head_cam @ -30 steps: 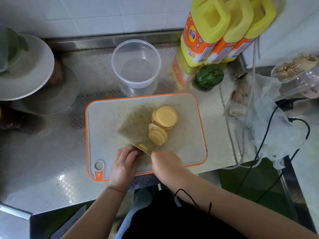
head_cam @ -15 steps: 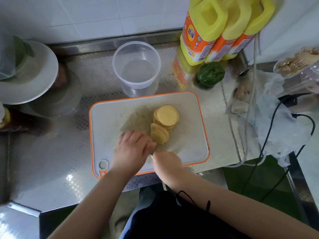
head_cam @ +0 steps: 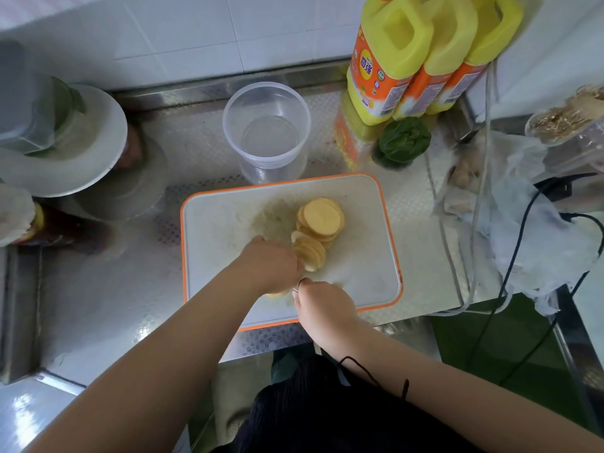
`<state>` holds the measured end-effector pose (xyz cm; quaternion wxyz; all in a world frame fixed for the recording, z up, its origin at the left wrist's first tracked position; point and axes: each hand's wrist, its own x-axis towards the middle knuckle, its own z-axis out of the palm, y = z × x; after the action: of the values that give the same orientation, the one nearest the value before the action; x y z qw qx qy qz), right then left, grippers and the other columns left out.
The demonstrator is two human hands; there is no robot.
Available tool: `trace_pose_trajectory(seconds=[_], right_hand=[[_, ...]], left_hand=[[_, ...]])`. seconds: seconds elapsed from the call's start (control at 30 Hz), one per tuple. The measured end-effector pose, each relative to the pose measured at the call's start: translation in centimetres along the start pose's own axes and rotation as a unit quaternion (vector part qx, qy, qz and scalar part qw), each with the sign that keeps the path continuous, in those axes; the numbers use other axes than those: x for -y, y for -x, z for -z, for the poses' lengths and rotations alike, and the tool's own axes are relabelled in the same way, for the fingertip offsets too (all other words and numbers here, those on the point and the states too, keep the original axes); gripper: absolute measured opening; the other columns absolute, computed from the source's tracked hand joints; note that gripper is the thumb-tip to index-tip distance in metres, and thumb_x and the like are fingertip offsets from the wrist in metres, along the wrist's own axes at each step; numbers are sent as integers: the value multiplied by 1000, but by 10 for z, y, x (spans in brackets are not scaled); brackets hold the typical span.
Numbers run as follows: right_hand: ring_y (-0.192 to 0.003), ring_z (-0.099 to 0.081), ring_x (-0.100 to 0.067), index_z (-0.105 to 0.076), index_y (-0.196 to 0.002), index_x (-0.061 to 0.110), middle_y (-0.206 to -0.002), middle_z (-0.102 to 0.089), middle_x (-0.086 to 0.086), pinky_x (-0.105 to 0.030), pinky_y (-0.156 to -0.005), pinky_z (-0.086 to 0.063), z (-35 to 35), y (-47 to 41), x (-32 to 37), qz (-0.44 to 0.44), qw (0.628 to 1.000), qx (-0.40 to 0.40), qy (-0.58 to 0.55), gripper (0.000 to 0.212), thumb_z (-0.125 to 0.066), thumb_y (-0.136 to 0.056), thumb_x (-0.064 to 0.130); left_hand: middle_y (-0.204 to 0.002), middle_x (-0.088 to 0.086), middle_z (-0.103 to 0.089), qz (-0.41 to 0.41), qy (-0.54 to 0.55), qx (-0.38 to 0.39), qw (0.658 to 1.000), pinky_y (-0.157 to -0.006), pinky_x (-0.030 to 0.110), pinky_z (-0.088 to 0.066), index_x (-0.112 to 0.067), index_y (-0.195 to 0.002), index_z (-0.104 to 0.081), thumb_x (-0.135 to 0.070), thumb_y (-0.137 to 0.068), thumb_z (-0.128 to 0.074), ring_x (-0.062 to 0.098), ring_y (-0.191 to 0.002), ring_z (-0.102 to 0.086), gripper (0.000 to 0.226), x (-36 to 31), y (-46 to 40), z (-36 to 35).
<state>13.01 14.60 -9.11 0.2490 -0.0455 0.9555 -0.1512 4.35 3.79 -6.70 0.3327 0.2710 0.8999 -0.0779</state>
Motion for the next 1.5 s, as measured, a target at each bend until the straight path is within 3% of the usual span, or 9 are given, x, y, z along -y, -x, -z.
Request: trace_pose_trajectory(seconds=[0.07, 0.13, 0.2, 0.47, 0.57, 0.8, 0.97, 1.23, 1.5], right_hand=[[-86, -64, -30, -55, -106, 8, -93, -66, -9, -29, -59, -33, 4, 4, -2, 8, 1000, -19, -10, 24, -37, -102, 24], [-85, -64, -28, -55, -103, 9, -91, -66, -8, -29, -59, -33, 11, 5, -4, 14, 999, -35, -22, 29, -33, -103, 29], [-83, -63, -26, -55, -102, 10, -90, -65, -8, -29, -59, -35, 13, 6, -6, 17, 999, -38, -32, 31, -33, -103, 31], [-79, -64, -30, -60, -93, 8, -75, -55, -7, -28, -53, -29, 9, 9, -1, 17, 1000, -2, 16, 17, -48, -97, 20], [-51, -62, -25, -60, -68, 10, -55, -57, -5, -22, -45, -19, 10, 11, 6, 25, 998, -17, 48, 19, -78, -71, 15], [-27, -45, -13, -54, -46, 17, -35, -44, 4, -13, -42, -15, 4, 9, 6, 14, 999, -13, 42, 45, -95, -29, 17], [-93, -64, -26, -58, -101, 9, -91, -64, -8, -27, -65, -35, 17, 11, 8, 21, 996, 63, 57, 11, -50, -94, 7], [-99, -62, -30, -58, -109, 4, -105, -64, -12, -31, -71, -42, 12, 3, 10, 0, 995, 92, 46, 20, -48, -92, 0], [-103, -61, -36, -57, -111, 3, -110, -64, -15, -37, -82, -48, 4, -7, 14, -13, 995, 89, 47, 21, -46, -92, 3]], left_hand=[[-104, 5, -65, -9, 79, -201, 976, -89, 38, -38, -14, -97, -67, -35, -102, -29, 27, -101, -55, 43, 3, 7, -5], [-96, 8, -65, -6, 202, -482, 852, -84, 36, -43, -8, -93, -68, -25, -99, -45, 29, -93, -56, 29, 6, 27, -23], [-93, 13, -62, 21, 261, -604, 753, -81, 34, -44, -7, -96, -62, -14, -99, -53, 29, -89, -55, 12, 5, 49, -57], [-97, 6, -64, 55, 246, -502, 828, -76, 37, -51, -6, -92, -72, -21, -94, -61, 28, -89, -59, 19, -3, 32, -161], [-99, 7, -65, 57, 252, -490, 833, -77, 35, -52, -6, -93, -73, -20, -93, -62, 27, -90, -61, 18, 0, 29, -161], [-99, 7, -65, 54, 259, -488, 832, -78, 29, -48, -5, -94, -72, -22, -94, -57, 25, -91, -61, 23, -1, 25, -158], [-99, 8, -64, 55, 274, -503, 818, -77, 28, -46, -4, -94, -72, -22, -94, -56, 23, -91, -58, 25, -4, 22, -159], [-99, 11, -65, 73, 305, -512, 800, -77, 29, -46, -2, -92, -72, -35, -103, -46, 23, -91, -56, 43, -10, 20, -164], [-104, 7, -61, 81, 321, -502, 799, -78, 30, -47, -4, -94, -71, -21, -93, -58, 24, -93, -56, 22, -12, 17, -168]])
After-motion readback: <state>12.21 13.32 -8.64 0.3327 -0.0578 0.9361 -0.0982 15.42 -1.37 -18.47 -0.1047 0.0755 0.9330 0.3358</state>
